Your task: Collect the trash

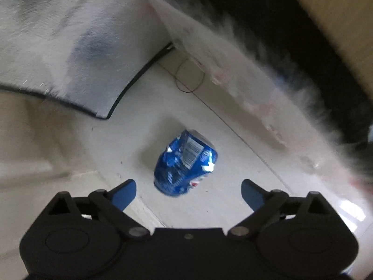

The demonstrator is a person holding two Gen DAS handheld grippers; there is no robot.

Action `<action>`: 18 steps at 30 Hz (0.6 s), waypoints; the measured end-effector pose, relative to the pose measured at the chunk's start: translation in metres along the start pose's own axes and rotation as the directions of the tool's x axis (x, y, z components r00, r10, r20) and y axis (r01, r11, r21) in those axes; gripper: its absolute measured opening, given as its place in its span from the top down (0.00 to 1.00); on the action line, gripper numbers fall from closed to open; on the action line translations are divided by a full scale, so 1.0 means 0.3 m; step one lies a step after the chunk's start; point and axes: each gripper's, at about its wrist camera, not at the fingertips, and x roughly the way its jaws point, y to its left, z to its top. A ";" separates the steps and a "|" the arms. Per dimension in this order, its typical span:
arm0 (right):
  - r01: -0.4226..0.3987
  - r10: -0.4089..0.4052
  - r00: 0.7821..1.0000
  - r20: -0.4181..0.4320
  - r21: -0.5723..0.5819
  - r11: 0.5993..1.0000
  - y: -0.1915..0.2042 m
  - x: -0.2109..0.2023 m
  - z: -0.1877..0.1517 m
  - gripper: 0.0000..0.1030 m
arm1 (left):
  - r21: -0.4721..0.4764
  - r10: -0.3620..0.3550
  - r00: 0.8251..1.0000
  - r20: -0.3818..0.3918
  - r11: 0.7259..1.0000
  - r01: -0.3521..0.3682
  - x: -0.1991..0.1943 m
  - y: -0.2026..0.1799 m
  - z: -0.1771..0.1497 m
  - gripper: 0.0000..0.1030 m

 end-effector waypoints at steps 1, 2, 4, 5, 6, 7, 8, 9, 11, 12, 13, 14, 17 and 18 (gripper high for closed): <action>-0.012 0.011 1.000 0.003 0.039 0.999 -0.005 0.026 0.002 0.03 | 0.003 0.010 1.000 0.014 1.000 -0.010 0.000 -0.003 -0.013 0.00; -0.027 0.027 1.000 0.001 0.074 0.997 -0.007 0.046 -0.003 0.03 | -0.007 0.010 1.000 0.023 1.000 -0.009 0.004 -0.004 -0.031 0.00; -0.022 0.021 1.000 0.005 0.105 0.994 0.012 0.083 -0.012 0.03 | -0.042 -0.002 1.000 0.013 0.999 0.003 0.020 0.006 -0.055 0.00; -0.016 0.016 1.000 0.001 0.125 0.992 0.014 0.097 -0.019 0.03 | -0.066 -0.004 1.000 0.013 0.998 0.005 0.025 0.013 -0.072 0.00; -0.022 0.021 1.000 0.005 0.143 0.989 0.012 0.104 -0.025 0.03 | -0.083 -0.005 1.000 0.017 0.997 0.006 0.028 0.022 -0.083 0.00; -0.026 0.025 1.000 0.011 0.171 0.985 0.010 0.116 -0.024 0.03 | -0.101 -0.002 1.000 0.025 0.995 0.005 0.032 0.030 -0.100 0.00; -0.038 0.034 0.999 0.021 0.208 0.977 0.001 0.121 -0.023 0.03 | -0.114 0.003 0.999 0.033 0.993 0.000 0.034 0.038 -0.116 0.00; -0.047 0.042 0.999 0.025 0.233 0.971 -0.008 0.123 -0.012 0.03 | -0.128 0.008 0.999 0.043 0.992 -0.002 0.038 0.046 -0.134 0.00; -0.057 0.050 0.998 0.029 0.288 0.956 -0.019 0.144 -0.001 0.03 | -0.152 0.016 0.998 0.062 0.988 -0.006 0.051 0.063 -0.171 0.00; -0.054 0.047 0.998 0.029 0.304 0.951 -0.019 0.157 0.009 0.03 | -0.144 0.009 0.998 0.067 0.990 0.000 0.062 0.068 -0.187 0.00; -0.049 0.043 0.999 0.024 0.320 0.946 -0.016 0.172 0.015 0.03 | -0.127 0.003 0.998 0.067 0.992 0.005 0.073 0.071 -0.202 0.00; -0.043 0.041 0.999 0.015 0.328 0.944 -0.012 0.187 0.021 0.04 | -0.109 0.004 0.998 0.065 0.994 0.003 0.080 0.074 -0.220 0.00; -0.017 0.025 0.999 -0.020 0.329 0.944 0.012 0.241 0.034 0.10 | -0.064 -0.011 0.999 0.040 0.998 0.013 0.093 0.090 -0.274 0.00; -0.011 0.023 0.999 -0.030 0.334 0.942 0.011 0.251 0.035 0.10 | -0.062 -0.017 0.999 0.031 0.998 0.019 0.097 0.100 -0.285 0.00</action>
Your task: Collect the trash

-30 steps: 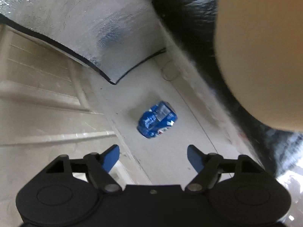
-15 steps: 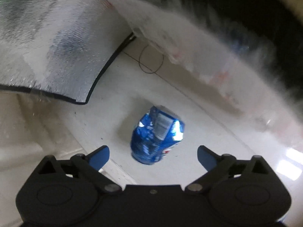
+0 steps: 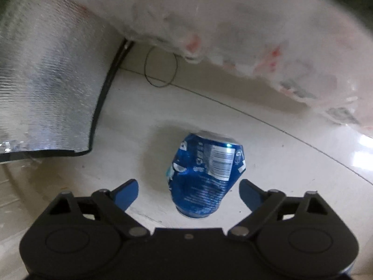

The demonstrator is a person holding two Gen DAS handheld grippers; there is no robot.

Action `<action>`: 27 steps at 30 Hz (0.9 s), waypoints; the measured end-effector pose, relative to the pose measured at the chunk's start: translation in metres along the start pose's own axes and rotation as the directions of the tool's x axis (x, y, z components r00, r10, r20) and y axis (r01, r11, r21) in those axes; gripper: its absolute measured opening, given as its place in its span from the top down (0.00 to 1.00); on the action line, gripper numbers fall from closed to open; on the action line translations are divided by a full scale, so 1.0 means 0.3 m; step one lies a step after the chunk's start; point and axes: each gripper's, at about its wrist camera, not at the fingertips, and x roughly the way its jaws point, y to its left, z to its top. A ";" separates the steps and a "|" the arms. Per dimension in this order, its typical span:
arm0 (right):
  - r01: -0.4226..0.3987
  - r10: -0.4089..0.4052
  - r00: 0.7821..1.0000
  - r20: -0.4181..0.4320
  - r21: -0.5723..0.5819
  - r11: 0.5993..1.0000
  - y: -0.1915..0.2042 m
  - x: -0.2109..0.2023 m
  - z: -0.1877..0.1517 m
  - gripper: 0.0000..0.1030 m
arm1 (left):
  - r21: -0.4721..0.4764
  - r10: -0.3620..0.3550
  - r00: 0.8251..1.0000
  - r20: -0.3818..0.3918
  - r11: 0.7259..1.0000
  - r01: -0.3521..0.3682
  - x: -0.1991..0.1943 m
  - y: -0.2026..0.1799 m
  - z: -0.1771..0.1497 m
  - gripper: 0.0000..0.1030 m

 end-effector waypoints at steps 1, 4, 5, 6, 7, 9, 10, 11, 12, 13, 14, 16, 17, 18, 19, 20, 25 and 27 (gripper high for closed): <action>0.002 -0.002 1.000 -0.011 0.008 1.000 -0.003 0.008 0.000 0.10 | -0.012 -0.009 1.000 0.000 1.000 0.009 0.003 0.013 -0.007 0.00; 0.028 -0.027 0.999 -0.027 0.023 0.999 -0.005 0.054 0.009 0.11 | -0.066 -0.055 0.998 0.013 0.996 0.056 0.023 0.045 -0.020 0.00; 0.031 -0.030 0.999 -0.034 0.029 0.999 -0.006 0.072 0.014 0.11 | -0.072 -0.069 0.997 0.018 0.995 0.070 0.032 0.053 -0.026 0.00; 0.025 -0.023 0.999 -0.044 0.037 0.999 -0.008 0.092 0.018 0.11 | -0.079 -0.077 0.997 0.019 0.994 0.078 0.041 0.058 -0.032 0.00; 0.019 -0.017 0.999 -0.051 0.042 0.999 -0.010 0.108 0.019 0.12 | -0.092 -0.085 0.996 0.016 0.992 0.086 0.050 0.064 -0.037 0.00; 0.015 -0.012 0.997 -0.074 0.047 0.999 -0.009 0.152 0.016 0.15 | -0.130 -0.104 0.995 0.010 0.986 0.104 0.064 0.079 -0.047 0.00; 0.012 -0.008 0.997 -0.078 0.046 0.999 -0.006 0.165 0.011 0.19 | -0.142 -0.111 0.994 0.012 0.984 0.112 0.068 0.083 -0.050 0.00; 0.008 -0.004 0.996 -0.086 0.039 0.999 0.000 0.181 0.005 0.22 | -0.146 -0.116 0.993 0.014 0.982 0.117 0.072 0.081 -0.047 0.00; 0.003 0.001 0.995 -0.096 0.037 0.999 0.005 0.194 0.000 0.23 | -0.146 -0.118 0.993 0.019 0.982 0.119 0.074 0.080 -0.046 0.00; -0.006 0.010 0.995 -0.100 0.041 0.999 0.008 0.204 -0.005 0.25 | -0.141 -0.120 0.993 0.021 0.982 0.122 0.077 0.079 -0.046 0.00; -0.018 0.022 0.994 -0.105 0.042 0.999 0.012 0.215 -0.008 0.26 | -0.135 -0.120 0.993 0.020 0.983 0.122 0.078 0.076 -0.043 0.00; -0.029 0.033 0.994 -0.101 0.034 0.999 0.021 0.222 -0.011 0.28 | -0.133 -0.117 0.993 0.023 0.984 0.119 0.079 0.075 -0.040 0.00; -0.037 0.038 0.995 -0.095 0.018 0.999 0.031 0.221 -0.012 0.31 | -0.134 -0.112 0.993 0.026 0.984 0.114 0.080 0.076 -0.039 0.00; -0.043 0.043 0.995 -0.090 0.003 0.999 0.035 0.218 -0.014 0.32 | -0.134 -0.105 0.994 0.027 0.985 0.108 0.081 0.076 -0.037 0.00; -0.047 0.045 0.996 -0.080 -0.017 0.999 0.044 0.212 -0.014 0.34 | -0.131 -0.099 0.995 0.028 0.986 0.102 0.083 0.076 -0.034 0.00; -0.046 0.043 0.996 -0.073 -0.043 0.998 0.053 0.205 -0.016 0.36 | -0.128 -0.092 0.995 0.029 0.987 0.095 0.084 0.077 -0.032 0.00; 0.001 -0.014 0.998 -0.066 -0.193 0.981 0.084 0.174 -0.032 0.43 | -0.140 -0.072 0.995 0.064 0.987 0.081 0.058 0.088 -0.008 0.00; 0.027 -0.043 0.998 -0.053 -0.264 0.964 0.090 0.147 -0.046 0.50 | -0.146 -0.069 0.995 0.074 0.986 0.079 0.039 0.089 0.004 0.00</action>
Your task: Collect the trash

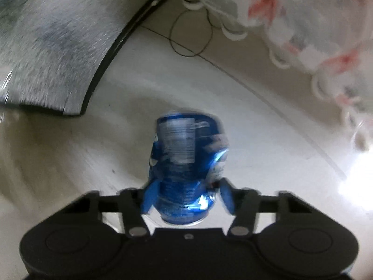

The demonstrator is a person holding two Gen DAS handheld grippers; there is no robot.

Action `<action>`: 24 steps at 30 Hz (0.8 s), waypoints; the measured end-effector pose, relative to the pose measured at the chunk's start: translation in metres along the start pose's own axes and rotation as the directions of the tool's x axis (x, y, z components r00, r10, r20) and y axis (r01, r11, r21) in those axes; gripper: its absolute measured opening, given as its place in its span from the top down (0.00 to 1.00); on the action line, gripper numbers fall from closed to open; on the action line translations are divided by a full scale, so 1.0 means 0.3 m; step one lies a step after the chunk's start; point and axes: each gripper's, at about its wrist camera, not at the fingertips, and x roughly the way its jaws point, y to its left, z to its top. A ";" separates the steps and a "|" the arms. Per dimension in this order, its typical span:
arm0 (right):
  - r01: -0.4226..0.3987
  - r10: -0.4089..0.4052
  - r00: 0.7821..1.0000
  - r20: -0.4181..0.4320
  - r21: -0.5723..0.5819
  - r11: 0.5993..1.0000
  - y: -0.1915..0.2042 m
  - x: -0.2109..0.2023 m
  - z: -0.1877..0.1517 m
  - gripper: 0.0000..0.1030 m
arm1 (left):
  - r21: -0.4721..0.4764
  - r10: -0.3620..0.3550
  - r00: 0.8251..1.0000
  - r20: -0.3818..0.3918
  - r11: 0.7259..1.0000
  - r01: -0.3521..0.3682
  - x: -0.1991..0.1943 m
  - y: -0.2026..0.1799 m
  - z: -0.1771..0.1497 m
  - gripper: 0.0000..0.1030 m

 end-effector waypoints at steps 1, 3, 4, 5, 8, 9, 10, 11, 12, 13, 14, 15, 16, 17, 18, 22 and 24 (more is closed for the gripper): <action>0.014 -0.013 1.000 0.006 -0.032 0.999 0.008 -0.013 -0.008 0.65 | -0.004 -0.002 1.000 0.008 1.000 0.002 -0.011 0.000 0.009 0.00; 0.040 -0.039 0.999 0.013 -0.092 0.995 -0.001 -0.071 -0.018 0.91 | 0.000 0.001 1.000 0.024 1.000 -0.001 -0.031 -0.003 0.030 0.00; 0.056 -0.054 0.998 0.023 -0.115 0.992 -0.005 -0.102 -0.027 0.91 | 0.002 -0.001 0.999 0.033 1.000 0.001 -0.042 -0.003 0.042 0.00; 0.059 -0.055 0.998 0.029 -0.146 0.988 -0.010 -0.130 -0.034 0.93 | 0.000 -0.006 0.999 0.042 1.000 0.006 -0.054 -0.004 0.053 0.00; 0.082 -0.075 0.996 0.043 -0.192 0.978 -0.022 -0.208 -0.067 1.00 | -0.020 -0.011 0.997 0.072 1.000 0.013 -0.094 0.001 0.079 0.00; 0.081 -0.075 0.996 0.043 -0.190 0.978 -0.025 -0.222 -0.076 1.00 | -0.022 -0.011 0.996 0.087 1.000 0.013 -0.111 0.005 0.081 0.00; 0.085 -0.078 0.996 0.043 -0.200 0.976 -0.023 -0.233 -0.086 1.00 | -0.020 -0.004 0.995 0.095 1.000 0.006 -0.121 0.007 0.081 0.00; 0.098 -0.090 0.995 0.045 -0.219 0.971 -0.019 -0.240 -0.096 1.00 | -0.019 0.002 0.995 0.097 1.000 0.000 -0.128 0.010 0.079 0.00; 0.106 -0.099 0.994 0.044 -0.230 0.967 -0.020 -0.262 -0.102 1.00 | -0.021 0.004 0.996 0.091 1.000 -0.003 -0.132 0.013 0.076 0.00; 0.111 -0.104 0.994 0.042 -0.237 0.965 -0.040 -0.280 -0.109 1.00 | -0.028 0.004 0.997 0.080 1.000 -0.001 -0.130 0.016 0.075 0.00; 0.107 -0.100 0.994 0.041 -0.235 0.966 -0.053 -0.289 -0.116 1.00 | -0.036 0.001 0.997 0.071 0.999 0.001 -0.126 0.021 0.074 0.00; 0.101 -0.095 0.995 0.041 -0.229 0.968 -0.079 -0.299 -0.130 1.00 | -0.043 -0.001 0.998 0.067 0.999 0.004 -0.125 0.024 0.073 0.00; 0.102 -0.094 0.995 0.045 -0.212 0.972 -0.094 -0.291 -0.135 0.99 | -0.045 0.001 0.998 0.070 0.999 0.002 -0.123 0.027 0.071 0.00; 0.111 -0.103 0.993 0.051 -0.185 0.977 -0.123 -0.281 -0.145 0.94 | -0.042 0.006 0.998 0.069 0.999 -0.003 -0.116 0.030 0.068 0.00; 0.127 -0.118 0.991 0.061 -0.164 0.978 -0.146 -0.265 -0.153 0.88 | -0.041 0.009 0.998 0.064 0.999 -0.007 -0.102 0.031 0.069 0.00; 0.232 -0.216 0.971 0.099 -0.204 0.951 -0.208 -0.231 -0.188 0.50 | -0.046 0.013 0.999 0.039 0.999 -0.011 -0.048 0.038 0.067 0.00; 0.288 -0.271 0.957 0.102 -0.226 0.931 -0.218 -0.215 -0.194 0.45 | -0.043 0.012 0.999 0.033 0.999 -0.011 -0.028 0.037 0.065 0.00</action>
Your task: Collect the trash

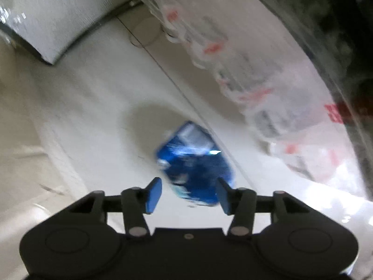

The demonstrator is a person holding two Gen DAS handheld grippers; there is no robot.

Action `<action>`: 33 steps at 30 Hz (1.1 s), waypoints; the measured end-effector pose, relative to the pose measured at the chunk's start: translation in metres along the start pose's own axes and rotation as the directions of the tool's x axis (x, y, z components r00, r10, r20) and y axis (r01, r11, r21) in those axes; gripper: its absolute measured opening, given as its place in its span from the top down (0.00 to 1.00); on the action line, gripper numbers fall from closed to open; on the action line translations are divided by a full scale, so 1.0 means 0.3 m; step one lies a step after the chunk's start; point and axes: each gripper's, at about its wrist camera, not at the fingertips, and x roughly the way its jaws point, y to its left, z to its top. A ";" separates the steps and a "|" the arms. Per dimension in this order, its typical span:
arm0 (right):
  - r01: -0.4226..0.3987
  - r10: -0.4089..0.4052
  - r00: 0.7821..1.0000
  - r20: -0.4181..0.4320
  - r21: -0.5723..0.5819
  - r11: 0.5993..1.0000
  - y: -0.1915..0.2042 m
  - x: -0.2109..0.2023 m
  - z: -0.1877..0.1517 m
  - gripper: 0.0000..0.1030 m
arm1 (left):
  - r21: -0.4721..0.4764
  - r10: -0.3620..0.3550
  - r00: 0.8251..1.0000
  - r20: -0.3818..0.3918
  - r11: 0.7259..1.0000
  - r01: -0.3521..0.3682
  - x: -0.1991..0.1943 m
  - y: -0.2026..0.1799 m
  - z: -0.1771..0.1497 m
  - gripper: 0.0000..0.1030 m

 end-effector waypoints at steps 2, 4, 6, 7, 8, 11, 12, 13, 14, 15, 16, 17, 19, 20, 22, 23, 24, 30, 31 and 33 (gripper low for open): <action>0.075 -0.075 0.997 0.002 -0.038 0.996 -0.003 0.014 -0.008 0.36 | 0.008 -0.007 1.000 -0.002 1.000 0.007 0.016 -0.003 -0.005 0.00; 0.124 -0.123 0.992 0.020 -0.111 0.986 0.007 0.029 -0.014 0.34 | 0.016 -0.009 1.000 0.001 1.000 0.009 0.031 -0.004 -0.013 0.00; 0.165 -0.159 0.986 0.048 -0.219 0.962 0.049 0.049 -0.020 0.30 | 0.018 -0.014 1.000 0.002 1.000 0.014 0.048 -0.002 -0.019 0.00; 0.172 -0.163 0.985 0.054 -0.273 0.947 0.070 0.062 -0.023 0.25 | 0.017 -0.013 1.000 -0.001 1.000 0.013 0.056 0.002 -0.021 0.00; 0.156 -0.149 0.988 0.045 -0.312 0.937 0.088 0.076 -0.022 0.24 | 0.014 -0.013 1.000 -0.004 1.000 0.013 0.062 0.006 -0.024 0.00; 0.104 -0.109 0.994 0.011 -0.405 0.908 0.143 0.112 -0.025 0.23 | 0.000 -0.013 1.000 -0.010 1.000 0.013 0.082 0.013 -0.026 0.00; 0.103 -0.106 0.994 0.015 -0.426 0.899 0.158 0.121 -0.027 0.23 | -0.002 -0.013 1.000 -0.012 1.000 0.013 0.090 0.013 -0.024 0.00; 0.109 -0.111 0.994 0.021 -0.441 0.891 0.171 0.132 -0.028 0.23 | -0.002 -0.013 1.000 -0.013 1.000 0.013 0.096 0.013 -0.021 0.00; 0.113 -0.115 0.993 0.023 -0.447 0.888 0.179 0.144 -0.026 0.24 | -0.003 -0.013 1.000 -0.012 1.000 0.013 0.100 0.013 -0.020 0.00; 0.113 -0.116 0.993 0.021 -0.449 0.886 0.186 0.156 -0.021 0.25 | -0.002 -0.013 1.000 -0.013 1.000 0.013 0.107 0.011 -0.021 0.00; 0.120 -0.124 0.992 0.021 -0.451 0.884 0.190 0.169 -0.014 0.26 | 0.000 -0.011 1.000 -0.015 1.000 0.011 0.113 0.009 -0.022 0.00; 0.128 -0.134 0.991 0.018 -0.450 0.884 0.188 0.183 -0.007 0.26 | 0.002 -0.010 1.000 -0.017 1.000 0.010 0.118 0.009 -0.027 0.00; 0.147 -0.154 0.988 0.020 -0.443 0.884 0.184 0.202 0.000 0.27 | 0.003 -0.011 1.000 -0.021 1.000 0.011 0.125 0.007 -0.031 0.00; 0.154 -0.161 0.987 0.023 -0.438 0.885 0.182 0.211 0.004 0.26 | 0.001 -0.011 1.000 -0.021 1.000 0.011 0.128 0.005 -0.032 0.00; 0.173 -0.179 0.983 0.028 -0.443 0.880 0.181 0.227 0.007 0.24 | 0.002 -0.012 1.000 -0.026 1.000 0.012 0.134 -0.001 -0.039 0.00; 0.184 -0.190 0.981 0.031 -0.449 0.874 0.182 0.237 0.007 0.24 | 0.004 -0.013 1.000 -0.027 1.000 0.013 0.135 0.001 -0.042 0.00; 0.188 -0.197 0.980 0.026 -0.455 0.870 0.184 0.249 0.005 0.25 | 0.006 -0.013 1.000 -0.028 1.000 0.013 0.139 0.004 -0.046 0.00; 0.197 -0.216 0.976 0.013 -0.461 0.865 0.193 0.280 -0.003 0.50 | 0.010 -0.007 0.999 -0.031 1.000 0.007 0.148 -0.001 -0.061 0.00; 0.191 -0.207 0.978 0.015 -0.447 0.874 0.193 0.273 0.000 0.52 | 0.013 -0.005 0.999 -0.034 1.000 0.006 0.149 -0.003 -0.062 0.00; 0.199 -0.209 0.978 0.027 -0.447 0.872 0.190 0.258 0.000 0.61 | 0.014 -0.003 0.999 -0.034 1.000 0.004 0.147 -0.005 -0.060 0.00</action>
